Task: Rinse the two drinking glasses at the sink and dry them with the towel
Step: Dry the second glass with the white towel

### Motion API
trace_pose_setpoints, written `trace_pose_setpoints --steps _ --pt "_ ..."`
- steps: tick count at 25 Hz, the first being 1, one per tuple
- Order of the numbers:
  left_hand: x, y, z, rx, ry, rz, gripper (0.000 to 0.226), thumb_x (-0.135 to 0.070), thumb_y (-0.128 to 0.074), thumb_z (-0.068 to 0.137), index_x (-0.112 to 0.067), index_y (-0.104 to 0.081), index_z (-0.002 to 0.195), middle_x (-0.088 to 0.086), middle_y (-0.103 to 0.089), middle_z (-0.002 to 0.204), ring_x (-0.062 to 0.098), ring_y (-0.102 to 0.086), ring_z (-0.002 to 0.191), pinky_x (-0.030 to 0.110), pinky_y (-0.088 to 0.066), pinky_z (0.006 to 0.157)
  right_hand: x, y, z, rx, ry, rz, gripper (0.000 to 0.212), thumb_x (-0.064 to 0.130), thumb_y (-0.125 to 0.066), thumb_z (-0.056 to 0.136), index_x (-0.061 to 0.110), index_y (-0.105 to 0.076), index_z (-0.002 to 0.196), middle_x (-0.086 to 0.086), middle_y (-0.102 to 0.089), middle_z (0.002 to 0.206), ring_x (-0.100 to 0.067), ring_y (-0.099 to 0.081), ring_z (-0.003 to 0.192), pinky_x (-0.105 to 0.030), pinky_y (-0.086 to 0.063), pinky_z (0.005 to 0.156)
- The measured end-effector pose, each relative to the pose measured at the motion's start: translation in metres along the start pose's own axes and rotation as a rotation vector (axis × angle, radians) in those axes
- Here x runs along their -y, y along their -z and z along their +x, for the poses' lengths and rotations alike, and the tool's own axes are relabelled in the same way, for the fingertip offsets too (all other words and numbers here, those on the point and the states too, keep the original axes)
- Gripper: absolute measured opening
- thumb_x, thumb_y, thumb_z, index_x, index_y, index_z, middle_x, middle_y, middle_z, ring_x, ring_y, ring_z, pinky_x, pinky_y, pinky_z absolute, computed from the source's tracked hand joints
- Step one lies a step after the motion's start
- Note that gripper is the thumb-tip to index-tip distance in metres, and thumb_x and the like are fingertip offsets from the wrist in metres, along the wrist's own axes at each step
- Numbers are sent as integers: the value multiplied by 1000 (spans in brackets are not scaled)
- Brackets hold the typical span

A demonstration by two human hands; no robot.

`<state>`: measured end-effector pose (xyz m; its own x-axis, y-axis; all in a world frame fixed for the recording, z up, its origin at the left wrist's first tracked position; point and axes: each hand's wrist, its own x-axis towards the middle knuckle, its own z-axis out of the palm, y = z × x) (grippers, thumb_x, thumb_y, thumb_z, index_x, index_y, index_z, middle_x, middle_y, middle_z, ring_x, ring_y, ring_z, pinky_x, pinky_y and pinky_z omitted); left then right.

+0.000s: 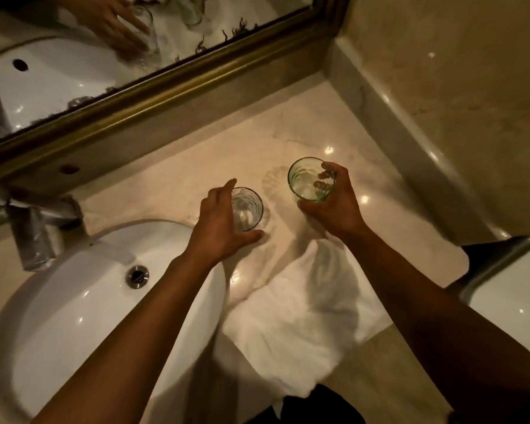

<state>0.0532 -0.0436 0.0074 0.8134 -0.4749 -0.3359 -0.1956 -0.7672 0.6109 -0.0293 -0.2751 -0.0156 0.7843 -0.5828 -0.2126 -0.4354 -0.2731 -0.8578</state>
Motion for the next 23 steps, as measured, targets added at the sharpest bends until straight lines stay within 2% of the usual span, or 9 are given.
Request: trace_pose_setpoints --steps 4,7,10,11,13,15,17,20,23 --pt "8 -9 6 -40 -42 -91 107 -31 -94 65 -22 -34 153 6 -42 145 23 -49 131 30 -41 107 -7 -9 12 2 -19 -3 92 11 -90 62 20 -40 138 -3 -51 133 -15 -56 114 -23 -51 92" --pt "9 -10 8 -65 -63 -130 104 -26 -95 62 -21 -39 150 5 -46 140 22 -53 125 29 -44 102 -10 -11 16 -8 -11 -22 92 11 -90 62 19 -40 139 -3 -51 132 -15 -56 111 -10 -51 80" --pt "12 -10 4 -90 -66 -146 103 -23 -94 60 -21 -42 149 4 -49 137 22 -55 122 33 -48 100 -5 -9 16 17 -23 -14 95 7 -89 64 17 -37 143 -5 -49 133 -9 -58 102 -17 -57 75" --pt "13 -9 1 -101 -63 -156 103 -22 -94 60 -22 -42 148 3 -49 136 22 -56 121 31 -48 98 0 -7 13 38 -44 -19 98 7 -89 65 17 -34 146 -6 -47 134 -8 -58 99 -13 -55 72" --pt "15 -7 -8 -127 -48 -177 103 -21 -94 60 -22 -41 149 2 -50 134 21 -56 121 29 -47 96 5 -2 1 12 -37 -91 103 15 -90 69 14 -28 151 -9 -41 139 -13 -56 111 -15 -49 85" --pt "14 -2 -23 -158 -25 -197 104 -21 -94 60 -21 -40 149 2 -51 134 19 -55 121 31 -47 98 8 4 -29 -147 86 -205 84 23 -82 78 11 -37 147 -12 -41 139 -19 -49 123 -23 -43 100" --pt "15 2 -42 -197 -2 -213 104 -20 -94 60 -20 -39 149 2 -52 135 20 -56 121 35 -49 99 9 6 -76 -253 259 -319 54 21 -71 84 9 -52 133 -12 -49 129 -21 -47 119 -23 -39 101" --pt "19 5 -72 -252 41 -218 99 -20 -93 60 -17 -42 145 2 -54 136 21 -58 119 34 -50 96 0 -6 -155 -59 409 -473 37 30 -65 82 16 -61 116 -9 -55 116 -24 -47 113 -33 -35 97" --pt "19 7 -109 -292 92 -230 97 -21 -93 62 -17 -42 144 1 -54 135 16 -58 114 28 -47 92 -31 -22 -221 225 458 -637 61 54 -70 70 18 -64 118 -9 -56 122 -30 -49 120 -43 -36 104"
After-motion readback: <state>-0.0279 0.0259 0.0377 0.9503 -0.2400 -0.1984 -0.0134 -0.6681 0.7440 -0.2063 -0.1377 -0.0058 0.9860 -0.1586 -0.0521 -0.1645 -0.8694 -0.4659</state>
